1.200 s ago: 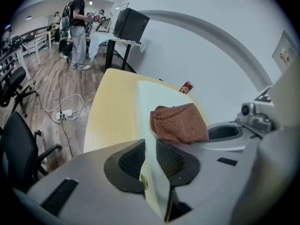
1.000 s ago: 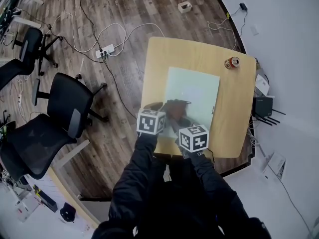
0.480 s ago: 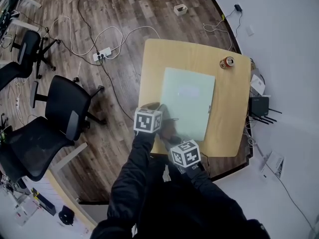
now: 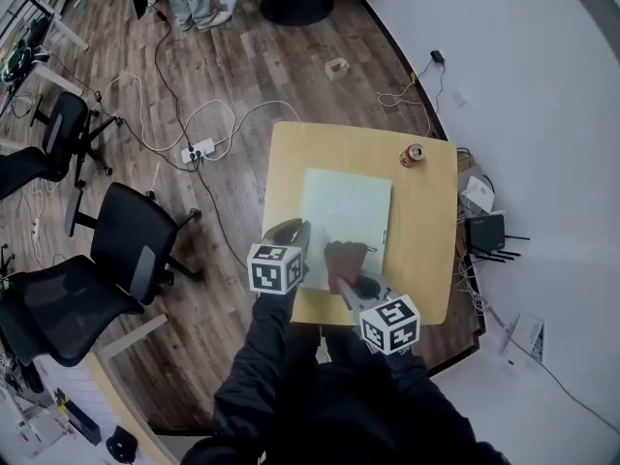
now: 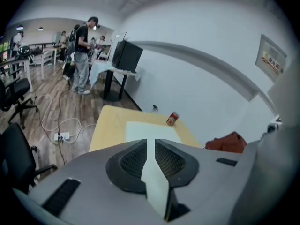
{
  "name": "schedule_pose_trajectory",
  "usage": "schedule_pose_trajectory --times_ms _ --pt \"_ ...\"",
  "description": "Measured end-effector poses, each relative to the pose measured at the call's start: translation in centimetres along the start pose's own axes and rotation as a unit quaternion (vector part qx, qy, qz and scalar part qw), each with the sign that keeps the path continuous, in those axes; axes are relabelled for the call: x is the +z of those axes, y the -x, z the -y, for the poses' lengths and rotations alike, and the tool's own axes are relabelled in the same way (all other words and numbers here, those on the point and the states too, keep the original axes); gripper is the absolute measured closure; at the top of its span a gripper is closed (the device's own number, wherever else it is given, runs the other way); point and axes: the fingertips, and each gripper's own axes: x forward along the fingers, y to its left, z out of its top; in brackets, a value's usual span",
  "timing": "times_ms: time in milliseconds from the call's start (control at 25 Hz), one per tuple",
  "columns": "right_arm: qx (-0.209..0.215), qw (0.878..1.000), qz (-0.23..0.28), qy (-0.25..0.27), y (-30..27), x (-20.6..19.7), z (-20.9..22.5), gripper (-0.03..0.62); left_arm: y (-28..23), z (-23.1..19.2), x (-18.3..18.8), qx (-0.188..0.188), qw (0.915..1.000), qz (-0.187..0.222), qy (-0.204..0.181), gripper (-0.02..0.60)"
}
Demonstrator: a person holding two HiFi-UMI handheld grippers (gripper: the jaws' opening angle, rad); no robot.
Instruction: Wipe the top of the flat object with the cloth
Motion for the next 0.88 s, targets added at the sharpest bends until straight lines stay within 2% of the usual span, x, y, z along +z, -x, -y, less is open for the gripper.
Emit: schedule_pose_trajectory --times_ms 80,160,280,400,520,640,880 --pt "-0.016 0.998 0.052 0.035 2.4 4.2 -0.1 0.52 2.9 2.6 3.2 0.0 0.9982 0.054 -0.028 0.51" --pt "-0.036 0.991 0.104 0.074 4.9 8.4 -0.4 0.52 5.9 5.2 6.5 0.002 0.9925 0.11 -0.054 0.521" --pt "-0.064 0.976 0.175 0.11 9.1 13.7 -1.0 0.52 10.1 8.8 10.7 0.013 0.9803 0.181 -0.077 0.535" --pt "-0.09 0.959 0.235 0.132 12.9 17.7 -1.7 0.52 13.6 11.7 14.0 0.028 0.9661 0.234 -0.106 0.544" --pt "-0.099 0.943 0.28 0.148 15.7 20.3 -2.7 0.52 16.6 13.9 16.5 0.044 0.9516 0.272 -0.137 0.548" --pt "-0.104 0.934 0.306 0.156 17.8 21.8 -3.5 0.522 18.9 15.6 18.0 0.048 0.9404 0.299 -0.155 0.548" --pt "-0.115 0.921 0.327 0.177 20.0 22.4 -4.3 0.528 20.7 18.2 18.8 0.043 0.9314 0.316 -0.175 0.548"
